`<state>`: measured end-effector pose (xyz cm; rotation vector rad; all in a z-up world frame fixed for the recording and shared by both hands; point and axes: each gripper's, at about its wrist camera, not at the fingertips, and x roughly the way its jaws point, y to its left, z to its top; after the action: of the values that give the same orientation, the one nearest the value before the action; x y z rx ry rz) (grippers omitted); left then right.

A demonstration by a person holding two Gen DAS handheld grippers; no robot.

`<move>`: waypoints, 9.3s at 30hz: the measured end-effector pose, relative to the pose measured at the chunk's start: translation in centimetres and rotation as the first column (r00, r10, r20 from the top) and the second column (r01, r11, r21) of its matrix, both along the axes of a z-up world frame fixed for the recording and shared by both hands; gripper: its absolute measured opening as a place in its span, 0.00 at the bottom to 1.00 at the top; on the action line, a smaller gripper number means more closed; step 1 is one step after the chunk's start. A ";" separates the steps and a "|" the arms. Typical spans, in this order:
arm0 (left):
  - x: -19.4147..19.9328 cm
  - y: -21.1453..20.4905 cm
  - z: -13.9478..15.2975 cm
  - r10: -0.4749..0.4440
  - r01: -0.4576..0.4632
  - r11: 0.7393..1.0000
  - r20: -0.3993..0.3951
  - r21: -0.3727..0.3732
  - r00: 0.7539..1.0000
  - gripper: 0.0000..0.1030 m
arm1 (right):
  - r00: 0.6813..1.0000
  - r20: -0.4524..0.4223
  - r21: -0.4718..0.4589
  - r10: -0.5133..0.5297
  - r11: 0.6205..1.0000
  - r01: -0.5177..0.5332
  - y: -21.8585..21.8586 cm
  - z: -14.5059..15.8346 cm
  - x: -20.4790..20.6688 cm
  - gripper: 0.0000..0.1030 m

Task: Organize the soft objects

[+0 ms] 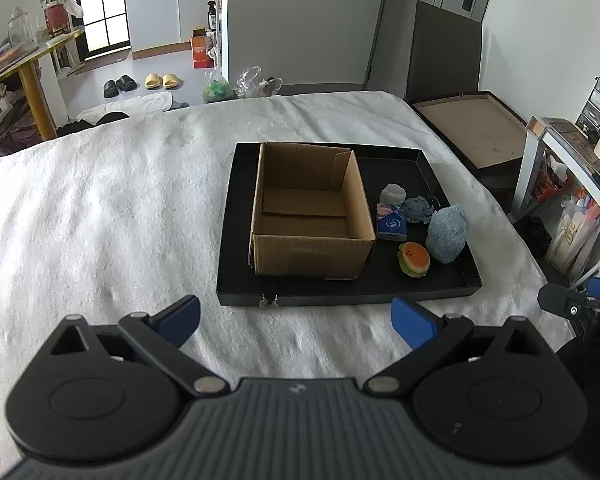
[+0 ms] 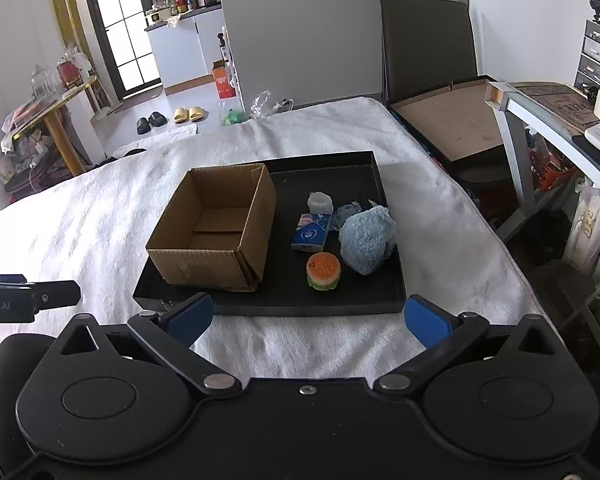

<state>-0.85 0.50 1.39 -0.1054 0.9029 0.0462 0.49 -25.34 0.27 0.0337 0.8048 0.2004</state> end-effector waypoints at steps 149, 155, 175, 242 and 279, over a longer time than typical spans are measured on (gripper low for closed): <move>19.2 5.9 -14.8 0.151 -0.161 0.987 -0.241 -0.025 0.959 0.10 | 0.924 -0.381 -0.009 -0.023 1.000 0.022 2.5 -18.9 20.6 0.35; 18.1 5.9 -14.2 0.151 -0.161 0.987 -0.231 -0.024 0.961 0.10 | 0.935 -0.354 0.015 -0.009 1.000 0.015 2.8 -16.9 19.6 0.35; 17.3 7.5 -14.0 0.218 -0.230 0.973 -0.222 -0.031 0.950 0.10 | 0.972 -0.227 0.050 0.069 0.997 -0.059 7.9 -9.9 19.9 0.35; 17.2 8.1 -14.3 0.185 -0.219 0.970 -0.269 -0.103 0.945 0.50 | 0.988 -0.131 0.063 0.080 0.995 -0.073 12.9 -9.7 20.2 0.73; 19.5 5.0 -13.8 0.261 -0.237 0.964 -0.253 0.121 0.932 0.59 | 0.984 -0.160 0.090 -0.079 0.991 0.094 1.4 -15.2 21.3 0.84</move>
<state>18.70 5.45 -12.45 -0.1323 1.1520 0.3444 21.77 -23.94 -14.92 0.1776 0.9473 0.1553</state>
